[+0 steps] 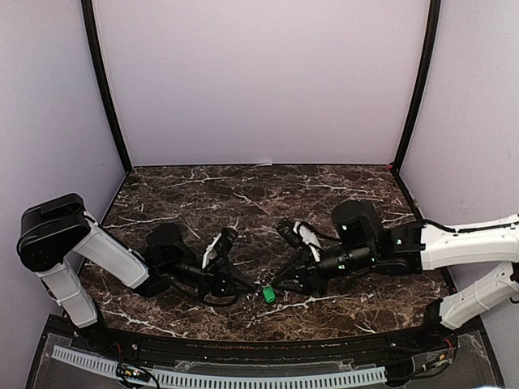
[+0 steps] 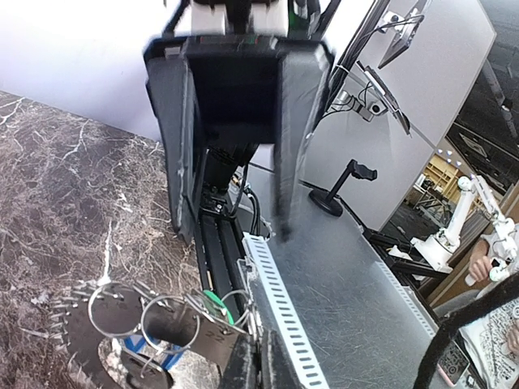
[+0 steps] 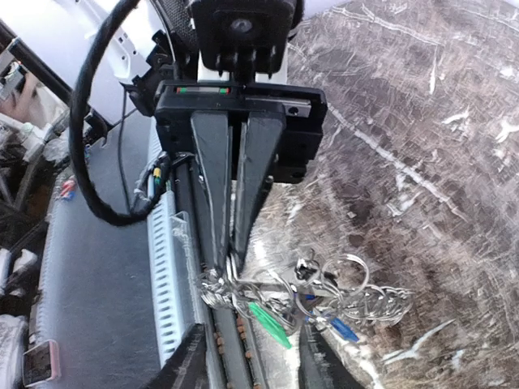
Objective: Remove the keys from the keyring
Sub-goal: Pass from the right arm to the left, then adjust the keyring at the key storage ring.
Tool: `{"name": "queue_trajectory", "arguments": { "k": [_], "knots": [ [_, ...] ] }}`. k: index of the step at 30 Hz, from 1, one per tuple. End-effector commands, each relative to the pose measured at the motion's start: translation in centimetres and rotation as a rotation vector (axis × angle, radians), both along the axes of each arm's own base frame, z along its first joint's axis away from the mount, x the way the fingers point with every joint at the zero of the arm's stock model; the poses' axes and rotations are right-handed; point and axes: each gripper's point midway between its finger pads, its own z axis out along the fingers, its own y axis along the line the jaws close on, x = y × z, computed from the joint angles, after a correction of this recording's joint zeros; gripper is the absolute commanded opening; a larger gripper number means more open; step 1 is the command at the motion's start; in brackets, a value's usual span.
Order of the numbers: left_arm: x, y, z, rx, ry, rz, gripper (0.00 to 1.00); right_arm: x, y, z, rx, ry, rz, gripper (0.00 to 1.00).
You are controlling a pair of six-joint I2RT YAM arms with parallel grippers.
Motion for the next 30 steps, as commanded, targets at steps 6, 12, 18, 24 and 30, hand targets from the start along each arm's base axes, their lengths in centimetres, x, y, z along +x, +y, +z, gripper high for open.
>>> {"name": "queue_trajectory", "arguments": {
  "k": [6,12,18,24,30],
  "knots": [
    [-0.7,0.3,2.1,-0.068,-0.046,-0.029,0.00,0.6,1.5,1.8,0.164,-0.566,-0.136,0.30],
    [-0.7,0.4,2.1,-0.066,-0.046,-0.022,0.00,0.6,1.9,1.5,0.143,-0.668,-0.128,0.29],
    [-0.6,0.5,2.3,-0.068,-0.052,-0.011,0.00,-0.3,2.2,0.4,0.114,-0.682,-0.064,0.25],
    [-0.5,0.4,2.2,-0.063,-0.050,-0.009,0.00,-1.0,1.3,0.2,0.113,-0.653,-0.054,0.27],
    [-0.5,0.3,2.4,-0.066,-0.052,-0.007,0.00,-1.5,0.8,-1.4,0.054,-0.657,-0.041,0.29]
  ]
}}
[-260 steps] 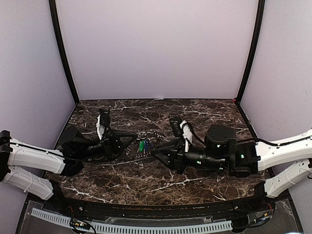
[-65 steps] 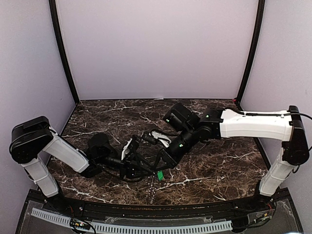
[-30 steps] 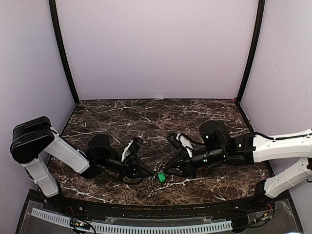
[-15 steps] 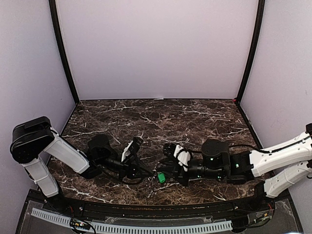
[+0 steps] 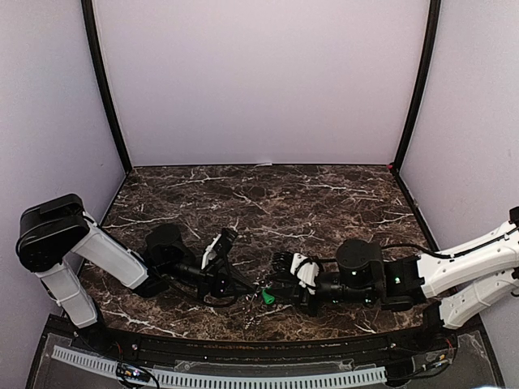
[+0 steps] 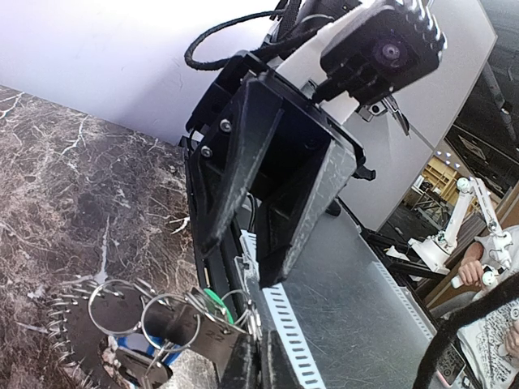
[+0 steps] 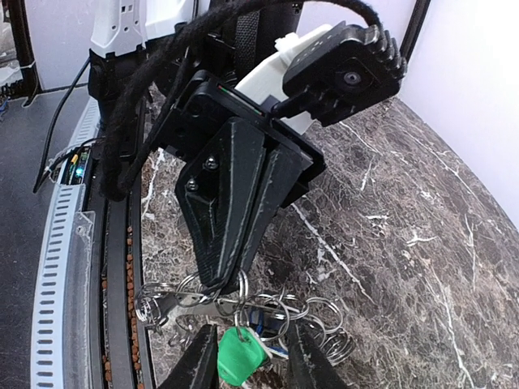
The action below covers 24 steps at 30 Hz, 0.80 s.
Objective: Remove the keys from the keyring
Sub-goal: Adjust the keyring at the key storage ring.
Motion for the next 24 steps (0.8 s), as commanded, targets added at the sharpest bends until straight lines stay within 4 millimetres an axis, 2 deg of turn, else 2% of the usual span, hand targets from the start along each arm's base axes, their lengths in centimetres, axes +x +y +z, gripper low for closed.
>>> {"name": "queue_trajectory", "arguments": {
  "k": [1,11,24],
  "knots": [
    [-0.3,0.2,2.5,-0.074,-0.067,-0.004,0.00,-0.7,-0.2,-0.6,-0.023,-0.015,0.001,0.29],
    [-0.3,0.2,2.6,-0.070,-0.071,-0.008,0.00,0.3,0.6,-0.7,-0.053,-0.066,-0.031,0.22],
    [-0.2,0.0,2.5,-0.065,-0.068,-0.010,0.00,0.6,1.0,0.3,-0.034,-0.104,-0.039,0.19]
  ]
}}
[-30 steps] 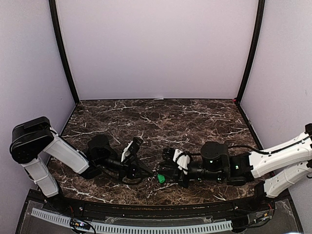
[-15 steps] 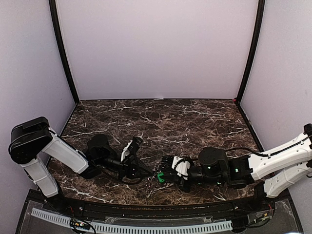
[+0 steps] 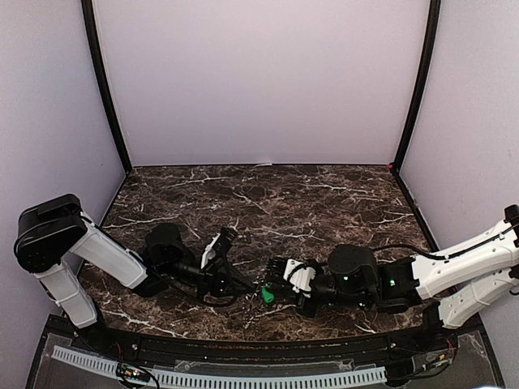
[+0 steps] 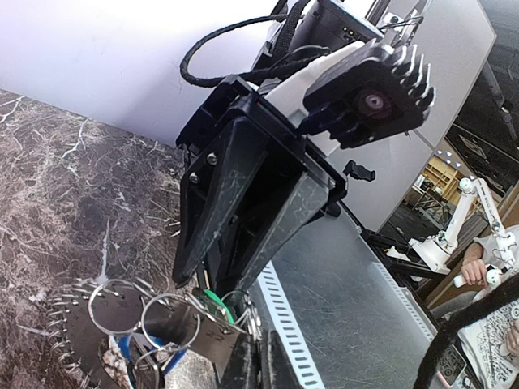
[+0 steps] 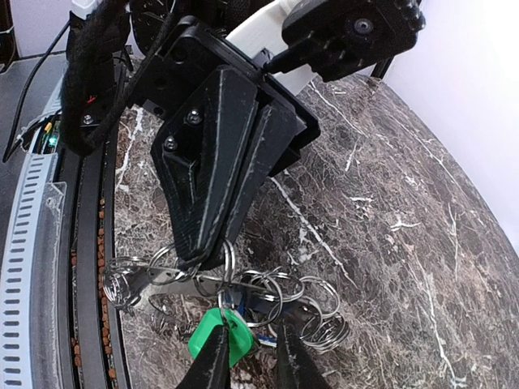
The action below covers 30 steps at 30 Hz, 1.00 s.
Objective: Remove the keys from the keyring
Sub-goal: Adjust the keyring at the key storage ring.
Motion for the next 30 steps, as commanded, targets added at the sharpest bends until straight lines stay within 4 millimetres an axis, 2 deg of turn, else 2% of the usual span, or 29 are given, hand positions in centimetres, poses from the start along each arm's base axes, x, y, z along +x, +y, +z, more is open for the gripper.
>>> {"name": "queue_trajectory", "arguments": {
  "k": [1,10,14,30],
  "knots": [
    [-0.2,-0.1,2.2,-0.062,-0.062,-0.013,0.00,-0.1,1.2,2.2,0.056,-0.040,0.009,0.19],
    [-0.2,-0.1,2.2,-0.062,-0.061,-0.010,0.00,-0.9,1.8,2.3,0.050,-0.046,0.042,0.12],
    [-0.1,-0.1,2.2,-0.064,-0.062,-0.005,0.00,-1.0,2.0,2.1,0.038,-0.046,0.048,0.00],
    [0.6,-0.1,2.6,-0.078,-0.056,0.051,0.00,-3.3,2.7,0.6,-0.079,-0.120,0.071,0.00]
  ]
}}
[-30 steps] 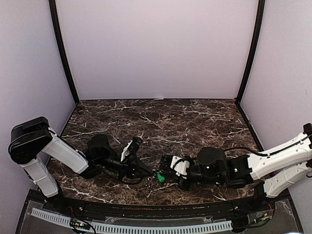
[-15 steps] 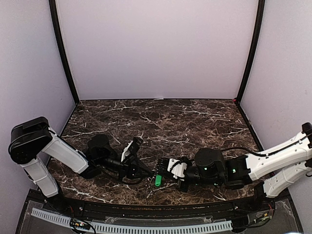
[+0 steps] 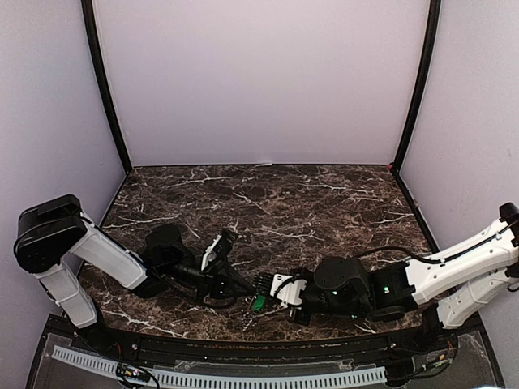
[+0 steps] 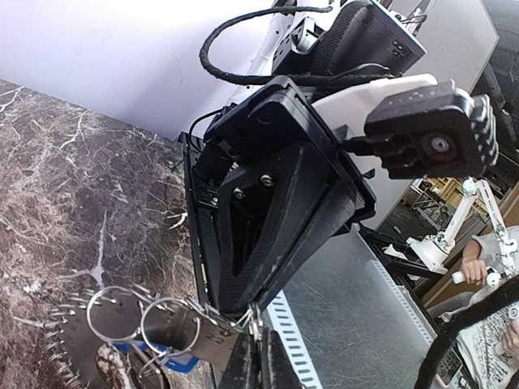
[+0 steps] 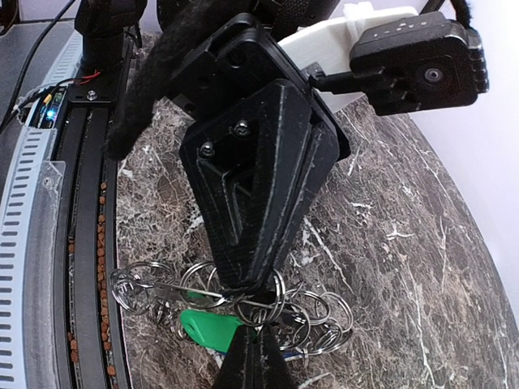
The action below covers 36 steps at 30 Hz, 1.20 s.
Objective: Remove the keys from the keyring
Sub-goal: Adjust the keyring at the key storage ring.
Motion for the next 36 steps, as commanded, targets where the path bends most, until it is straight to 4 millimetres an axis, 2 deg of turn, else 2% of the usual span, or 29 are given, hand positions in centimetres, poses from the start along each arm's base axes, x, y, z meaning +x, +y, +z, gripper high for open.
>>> {"name": "queue_trajectory", "arguments": {
  "k": [1,9,20,22,24,27,29,32,36],
  "knots": [
    [0.4,-0.1,3.1,-0.098,-0.074,0.037,0.00,-1.8,1.4,0.4,-0.014,-0.030,0.050,0.00],
    [0.5,0.0,3.2,-0.101,-0.074,0.044,0.00,-2.7,2.3,-0.7,-0.077,-0.079,0.062,0.00],
    [1.6,-0.1,3.0,-0.082,-0.055,0.114,0.00,-4.0,3.5,-0.9,-0.127,-0.171,0.066,0.00],
    [1.5,-0.1,3.0,-0.084,-0.055,0.111,0.00,-3.8,3.8,-1.1,-0.129,-0.180,0.047,0.00],
    [1.4,0.0,3.0,-0.086,-0.055,0.110,0.00,-2.5,3.6,-1.1,-0.143,-0.207,-0.038,0.00],
    [1.4,0.1,2.9,-0.086,-0.051,0.109,0.00,-0.6,2.6,-0.2,-0.126,-0.263,-0.165,0.00],
    [1.4,0.1,2.8,-0.081,-0.042,0.106,0.00,0.0,2.1,1.1,-0.082,-0.286,-0.205,0.00],
    [1.2,-0.2,2.6,-0.072,-0.022,0.083,0.00,0.2,1.9,3.3,0.002,-0.320,-0.221,0.00],
    [1.4,-0.4,2.4,-0.051,-0.004,0.088,0.00,0.0,2.1,4.4,0.044,-0.380,-0.191,0.00]
  ]
}}
